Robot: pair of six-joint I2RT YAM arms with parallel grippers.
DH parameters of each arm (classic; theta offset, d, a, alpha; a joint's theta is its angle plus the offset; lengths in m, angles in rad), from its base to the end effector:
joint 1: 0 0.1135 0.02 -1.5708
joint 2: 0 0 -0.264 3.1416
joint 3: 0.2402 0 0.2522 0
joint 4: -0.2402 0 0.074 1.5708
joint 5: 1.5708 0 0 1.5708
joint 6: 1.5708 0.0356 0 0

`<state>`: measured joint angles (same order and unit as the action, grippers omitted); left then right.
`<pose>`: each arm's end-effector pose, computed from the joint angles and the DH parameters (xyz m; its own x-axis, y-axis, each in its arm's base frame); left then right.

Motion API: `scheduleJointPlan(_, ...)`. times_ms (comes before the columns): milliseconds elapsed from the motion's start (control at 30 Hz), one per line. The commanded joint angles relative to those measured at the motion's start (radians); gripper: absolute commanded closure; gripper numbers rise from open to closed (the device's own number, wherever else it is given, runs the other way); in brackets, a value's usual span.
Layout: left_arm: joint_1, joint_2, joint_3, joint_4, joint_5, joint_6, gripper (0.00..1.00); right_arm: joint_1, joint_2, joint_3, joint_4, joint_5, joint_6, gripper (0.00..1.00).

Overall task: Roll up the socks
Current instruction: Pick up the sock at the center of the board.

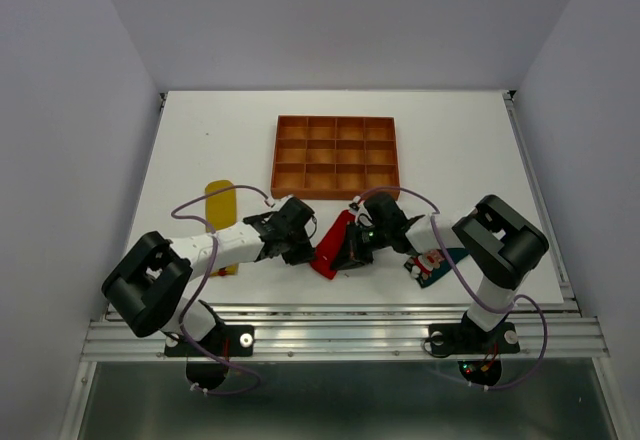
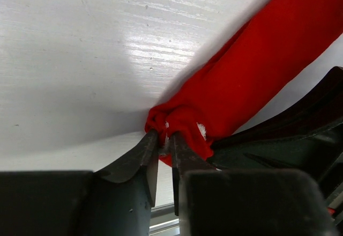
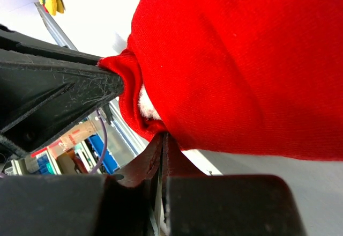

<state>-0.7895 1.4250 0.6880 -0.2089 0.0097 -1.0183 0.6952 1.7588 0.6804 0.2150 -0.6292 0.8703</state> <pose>0.1881 -0.1902 0.1656 -0.9075 -0.2938 -0.3003 -0.1114 0.8576 -0.5021 0.2207 0.2113 0.1072 -0.9967 -0.0264 -0.0769 -0.0769 0.6145 0.7852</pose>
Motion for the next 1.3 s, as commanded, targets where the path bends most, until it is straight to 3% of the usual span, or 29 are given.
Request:
scheduleJointPlan(0, 0.004, 0.034, -0.002, -0.03, -0.019, 0.003, 0.89, 0.001, 0.056, -0.015, -0.147, 0.184, -0.094, 0.96)
scheduleJointPlan(67, 0.004, 0.055, 0.008, -0.062, -0.031, 0.0, 1.0, 0.001, 0.036, -0.002, -0.155, 0.189, -0.122, 0.92)
scheduleJointPlan(133, 0.004, 0.069, 0.019, -0.079, -0.037, 0.003, 1.0, 0.001, 0.01, 0.008, -0.164, 0.204, -0.16, 0.89)
scheduleJointPlan(233, 0.003, 0.101, 0.05, -0.122, -0.039, -0.002, 1.0, 0.001, -0.056, 0.028, -0.192, 0.226, -0.23, 0.73)
scheduleJointPlan(333, 0.001, 0.109, 0.073, -0.165, -0.03, 0.007, 1.0, 0.001, -0.137, 0.028, -0.181, 0.227, -0.298, 0.67)
scheduleJointPlan(433, 0.001, 0.112, 0.1, -0.219, -0.027, 0.015, 1.0, 0.01, -0.218, 0.022, -0.174, 0.249, -0.359, 0.54)
scheduleJointPlan(700, 0.001, 0.138, 0.156, -0.282, 0.024, 0.044, 1.0, 0.099, -0.447, -0.053, -0.108, 0.364, -0.52, 0.43)
scheduleJointPlan(900, 0.001, 0.14, 0.185, -0.316, 0.021, 0.053, 1.0, 0.239, -0.527, -0.064, -0.098, 0.445, -0.66, 0.15)
scheduleJointPlan(1100, 0.001, 0.147, 0.203, -0.336, 0.016, 0.06, 1.0, 0.36, -0.535, -0.058, -0.086, 0.489, -0.711, 0.14)
scheduleJointPlan(1267, 0.001, 0.16, 0.199, -0.327, 0.038, 0.064, 1.0, 0.466, -0.457, -0.016, -0.13, 0.66, -0.781, 0.18)
